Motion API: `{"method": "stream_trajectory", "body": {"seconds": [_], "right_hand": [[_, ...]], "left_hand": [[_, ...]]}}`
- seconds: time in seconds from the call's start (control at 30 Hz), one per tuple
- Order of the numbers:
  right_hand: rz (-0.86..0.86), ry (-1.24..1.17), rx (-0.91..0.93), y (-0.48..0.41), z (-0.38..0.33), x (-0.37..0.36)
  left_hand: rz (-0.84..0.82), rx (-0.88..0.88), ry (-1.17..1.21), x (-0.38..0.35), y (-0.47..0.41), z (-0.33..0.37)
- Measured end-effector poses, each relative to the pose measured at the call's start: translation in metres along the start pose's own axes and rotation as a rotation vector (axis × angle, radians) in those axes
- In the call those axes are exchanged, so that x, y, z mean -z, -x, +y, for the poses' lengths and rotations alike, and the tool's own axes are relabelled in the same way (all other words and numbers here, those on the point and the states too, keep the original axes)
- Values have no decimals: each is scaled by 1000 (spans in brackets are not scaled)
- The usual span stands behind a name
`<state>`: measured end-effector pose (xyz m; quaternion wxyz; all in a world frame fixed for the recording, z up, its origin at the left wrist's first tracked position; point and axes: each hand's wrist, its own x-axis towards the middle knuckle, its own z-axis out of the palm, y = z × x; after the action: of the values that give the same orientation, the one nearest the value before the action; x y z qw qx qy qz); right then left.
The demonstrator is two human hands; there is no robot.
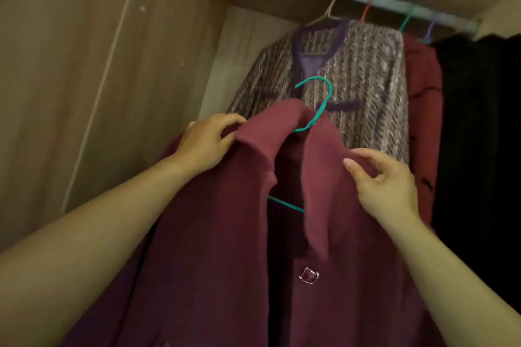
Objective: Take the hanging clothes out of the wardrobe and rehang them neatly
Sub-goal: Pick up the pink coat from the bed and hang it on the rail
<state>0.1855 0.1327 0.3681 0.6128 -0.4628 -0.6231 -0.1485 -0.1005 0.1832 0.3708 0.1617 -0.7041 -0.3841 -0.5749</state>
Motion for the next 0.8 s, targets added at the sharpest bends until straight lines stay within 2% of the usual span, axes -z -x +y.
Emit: {"method": "stream_trajectory", "body": {"seconds": [0.17,0.37,0.6,0.7,0.8], "right_hand": [[140,86,64,-96,-19,-43],[246,257,146,-165,-48,-69],[239,387,181,-224,-67,-100],[302,415,199,-257,-70,-102],[337,418,181,-295,-73,-96]], "left_hand": [[144,-70,73,-23,-99,-53],[314,-53,421,-55,-161,-77],[256,-109,637,-93,-199,-72],[286,-62,723,-92,-221,-69],[323,-91,734,-86,-248,-58]]}}
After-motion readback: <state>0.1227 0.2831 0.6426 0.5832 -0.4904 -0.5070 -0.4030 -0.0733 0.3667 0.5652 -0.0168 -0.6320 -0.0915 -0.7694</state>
